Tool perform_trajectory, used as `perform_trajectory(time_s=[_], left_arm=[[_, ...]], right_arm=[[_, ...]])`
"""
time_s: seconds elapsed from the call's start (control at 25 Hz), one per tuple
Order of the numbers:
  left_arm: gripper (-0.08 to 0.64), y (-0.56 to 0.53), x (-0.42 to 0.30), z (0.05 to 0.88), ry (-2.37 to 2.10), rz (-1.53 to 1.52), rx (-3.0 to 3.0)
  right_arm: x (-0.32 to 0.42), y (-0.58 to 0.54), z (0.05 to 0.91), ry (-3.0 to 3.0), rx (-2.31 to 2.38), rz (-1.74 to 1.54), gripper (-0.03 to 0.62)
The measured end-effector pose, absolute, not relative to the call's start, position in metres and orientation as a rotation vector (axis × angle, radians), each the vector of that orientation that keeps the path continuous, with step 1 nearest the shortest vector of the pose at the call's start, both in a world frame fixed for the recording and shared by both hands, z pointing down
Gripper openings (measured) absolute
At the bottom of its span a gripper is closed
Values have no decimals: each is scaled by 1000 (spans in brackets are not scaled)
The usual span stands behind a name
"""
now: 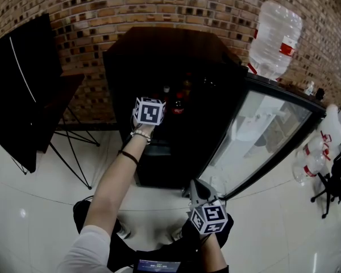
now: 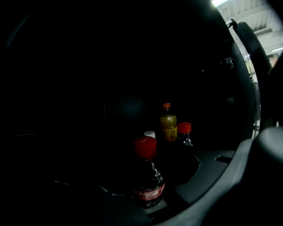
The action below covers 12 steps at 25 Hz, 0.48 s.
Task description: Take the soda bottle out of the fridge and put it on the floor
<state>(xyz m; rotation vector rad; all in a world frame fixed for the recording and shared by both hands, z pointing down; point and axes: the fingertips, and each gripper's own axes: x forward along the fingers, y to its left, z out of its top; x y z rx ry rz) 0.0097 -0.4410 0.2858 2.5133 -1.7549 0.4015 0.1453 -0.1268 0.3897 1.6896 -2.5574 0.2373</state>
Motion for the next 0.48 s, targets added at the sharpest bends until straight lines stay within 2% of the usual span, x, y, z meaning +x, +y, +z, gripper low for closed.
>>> perform_trajectory(time_s=[0.2, 0.48], left_arm=[[155, -399, 10, 258, -1741, 259, 2586], [154, -331, 13, 259, -1666, 260, 2685]], right_arm=[[147, -125, 390, -2553, 1692, 237, -6], [145, -125, 392, -2551, 1698, 244, -6]])
